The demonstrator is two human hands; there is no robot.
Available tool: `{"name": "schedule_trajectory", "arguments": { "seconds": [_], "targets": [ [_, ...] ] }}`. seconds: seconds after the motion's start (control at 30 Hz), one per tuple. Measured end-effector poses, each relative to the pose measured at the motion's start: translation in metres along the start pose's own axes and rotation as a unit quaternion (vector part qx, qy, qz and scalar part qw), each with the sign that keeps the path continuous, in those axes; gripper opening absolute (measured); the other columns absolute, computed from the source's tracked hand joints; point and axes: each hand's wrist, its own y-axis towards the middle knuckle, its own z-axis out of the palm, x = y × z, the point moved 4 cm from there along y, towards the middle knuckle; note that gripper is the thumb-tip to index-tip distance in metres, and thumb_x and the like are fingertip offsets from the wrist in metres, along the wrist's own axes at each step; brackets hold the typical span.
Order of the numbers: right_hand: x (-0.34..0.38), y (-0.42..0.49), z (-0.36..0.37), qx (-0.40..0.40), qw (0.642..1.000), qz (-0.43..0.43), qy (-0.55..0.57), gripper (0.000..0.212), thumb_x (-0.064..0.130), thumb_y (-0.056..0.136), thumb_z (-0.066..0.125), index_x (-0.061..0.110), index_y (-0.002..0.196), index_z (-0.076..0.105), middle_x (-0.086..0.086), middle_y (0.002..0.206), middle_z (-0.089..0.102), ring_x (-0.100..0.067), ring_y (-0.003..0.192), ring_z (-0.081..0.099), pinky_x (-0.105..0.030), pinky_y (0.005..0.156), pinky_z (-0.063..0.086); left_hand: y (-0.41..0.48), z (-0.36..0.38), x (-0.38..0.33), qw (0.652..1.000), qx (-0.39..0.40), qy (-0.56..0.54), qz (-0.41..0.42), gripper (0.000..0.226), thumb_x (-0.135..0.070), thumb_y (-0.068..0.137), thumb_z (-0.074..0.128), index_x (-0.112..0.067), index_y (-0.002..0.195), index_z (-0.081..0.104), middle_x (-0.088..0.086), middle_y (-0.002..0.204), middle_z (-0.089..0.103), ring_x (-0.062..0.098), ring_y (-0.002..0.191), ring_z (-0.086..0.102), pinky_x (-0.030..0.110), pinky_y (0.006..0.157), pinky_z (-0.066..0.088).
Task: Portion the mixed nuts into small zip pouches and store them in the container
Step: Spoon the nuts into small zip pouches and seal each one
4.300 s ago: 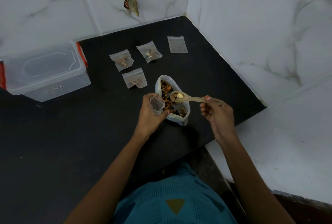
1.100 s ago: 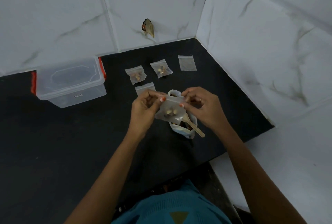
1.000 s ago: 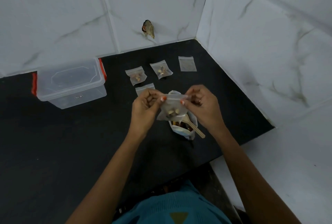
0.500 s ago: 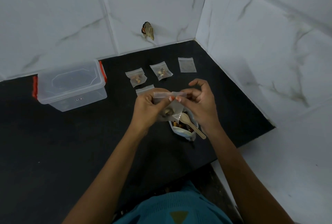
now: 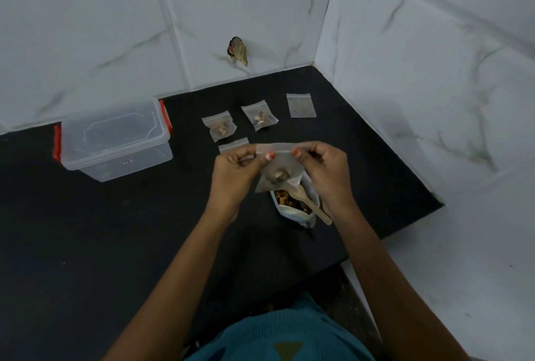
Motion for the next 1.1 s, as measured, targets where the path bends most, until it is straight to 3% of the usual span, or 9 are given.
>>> {"name": "schedule_trajectory", "arguments": {
  "seconds": [0.07, 0.23, 0.4, 0.6, 0.77, 0.97, 1.1],
  "targets": [
    [0.0, 0.0, -0.004, 0.003, 1.0, 0.016, 0.019, 0.008, 0.007, 0.083, 0.062, 0.013, 0.087, 0.064, 0.0, 0.087, 0.064, -0.012, 0.085, 0.063, -0.019, 0.071, 0.053, 0.001, -0.004, 0.0, 1.0, -0.013, 0.006, 0.004, 0.013, -0.007, 0.084, 0.06, -0.018, 0.089, 0.065, -0.011, 0.084, 0.07, 0.0, 0.084, 0.066, 0.012, 0.068, 0.051],
    [-0.004, -0.002, -0.007, 0.013, 0.996, 0.05, 0.074, 0.012, 0.008, 0.083, 0.062, 0.014, 0.093, 0.064, 0.003, 0.09, 0.066, -0.001, 0.079, 0.066, -0.012, 0.064, 0.051, 0.002, -0.001, -0.002, 1.0, -0.023, 0.002, 0.015, 0.014, -0.004, 0.084, 0.06, -0.017, 0.085, 0.065, -0.002, 0.091, 0.066, -0.002, 0.081, 0.065, 0.011, 0.067, 0.05],
    [-0.007, 0.001, -0.011, 0.013, 0.997, 0.052, 0.062, 0.01, 0.01, 0.084, 0.061, 0.014, 0.091, 0.065, -0.003, 0.093, 0.067, -0.002, 0.08, 0.065, -0.012, 0.063, 0.051, 0.005, -0.004, -0.002, 0.999, -0.022, -0.004, 0.031, 0.016, -0.005, 0.083, 0.061, -0.02, 0.082, 0.065, 0.001, 0.092, 0.066, 0.002, 0.086, 0.065, 0.015, 0.073, 0.051],
    [-0.006, 0.005, -0.01, -0.001, 0.998, 0.029, 0.055, 0.012, 0.005, 0.085, 0.058, 0.01, 0.094, 0.063, -0.005, 0.099, 0.064, -0.01, 0.092, 0.063, -0.018, 0.073, 0.054, 0.005, 0.0, 0.003, 1.0, 0.012, 0.005, 0.019, 0.019, -0.007, 0.084, 0.059, -0.019, 0.099, 0.062, -0.005, 0.101, 0.066, 0.001, 0.092, 0.065, 0.015, 0.072, 0.052],
    [-0.007, 0.005, -0.005, 0.043, 0.998, 0.034, 0.036, 0.013, 0.009, 0.09, 0.052, 0.012, 0.099, 0.061, -0.007, 0.104, 0.063, -0.017, 0.098, 0.061, -0.022, 0.077, 0.054, 0.01, 0.005, 0.002, 1.0, 0.024, 0.007, 0.009, 0.023, -0.011, 0.079, 0.064, -0.027, 0.095, 0.062, -0.007, 0.128, 0.051, 0.005, 0.102, 0.062, 0.021, 0.076, 0.055],
    [-0.004, 0.003, -0.005, 0.052, 0.997, 0.03, 0.047, 0.01, 0.013, 0.088, 0.057, 0.018, 0.093, 0.063, 0.0, 0.095, 0.065, -0.007, 0.089, 0.063, -0.012, 0.07, 0.051, 0.012, 0.005, 0.003, 0.998, 0.014, 0.054, 0.022, 0.016, -0.013, 0.083, 0.062, -0.026, 0.09, 0.061, 0.004, 0.109, 0.06, 0.009, 0.097, 0.061, 0.02, 0.073, 0.054],
    [-0.003, 0.003, -0.005, 0.076, 0.995, 0.03, 0.054, 0.016, 0.012, 0.085, 0.06, 0.008, 0.1, 0.064, 0.002, 0.091, 0.066, 0.002, 0.08, 0.065, -0.01, 0.066, 0.049, 0.015, 0.005, 0.006, 0.999, 0.025, 0.042, 0.015, 0.012, -0.011, 0.083, 0.063, -0.018, 0.092, 0.063, 0.0, 0.103, 0.062, 0.007, 0.095, 0.062, 0.021, 0.075, 0.053]
  ]
}}
